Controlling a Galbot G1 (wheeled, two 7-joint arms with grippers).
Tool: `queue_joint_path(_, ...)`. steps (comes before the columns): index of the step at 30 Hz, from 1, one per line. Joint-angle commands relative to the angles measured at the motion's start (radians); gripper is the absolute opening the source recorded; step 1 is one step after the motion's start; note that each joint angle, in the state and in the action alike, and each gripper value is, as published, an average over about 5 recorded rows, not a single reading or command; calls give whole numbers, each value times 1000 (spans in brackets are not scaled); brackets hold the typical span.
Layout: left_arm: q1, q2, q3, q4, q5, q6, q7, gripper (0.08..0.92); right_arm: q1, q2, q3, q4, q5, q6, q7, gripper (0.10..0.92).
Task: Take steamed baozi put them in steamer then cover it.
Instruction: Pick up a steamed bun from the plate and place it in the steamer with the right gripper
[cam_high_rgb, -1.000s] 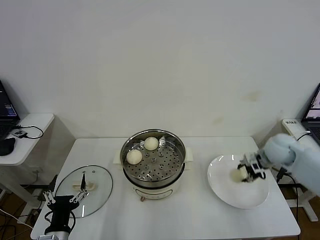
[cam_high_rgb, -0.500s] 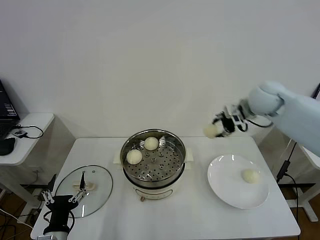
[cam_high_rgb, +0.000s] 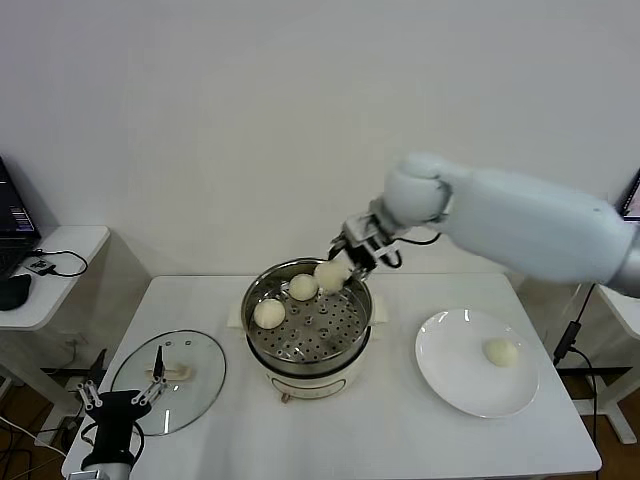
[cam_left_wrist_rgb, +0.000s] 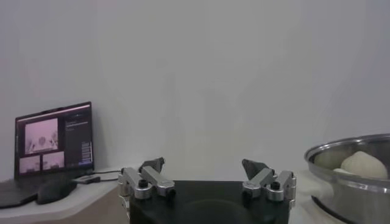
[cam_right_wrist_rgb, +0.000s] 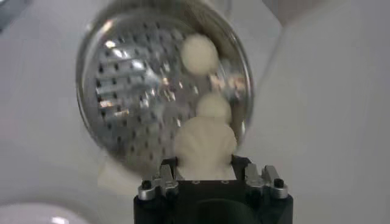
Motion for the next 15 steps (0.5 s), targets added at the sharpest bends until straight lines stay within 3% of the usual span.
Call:
queue_joint_path(1, 2, -1, -3, 2, -2, -1, -1, 823, -24, 125, -74, -28, -54, 178, -10, 577)
queue_joint_path(15, 5, -12, -5, 0, -4, -7, -4, 823, -66, 150, -99, -16, -270, 312, -18, 585)
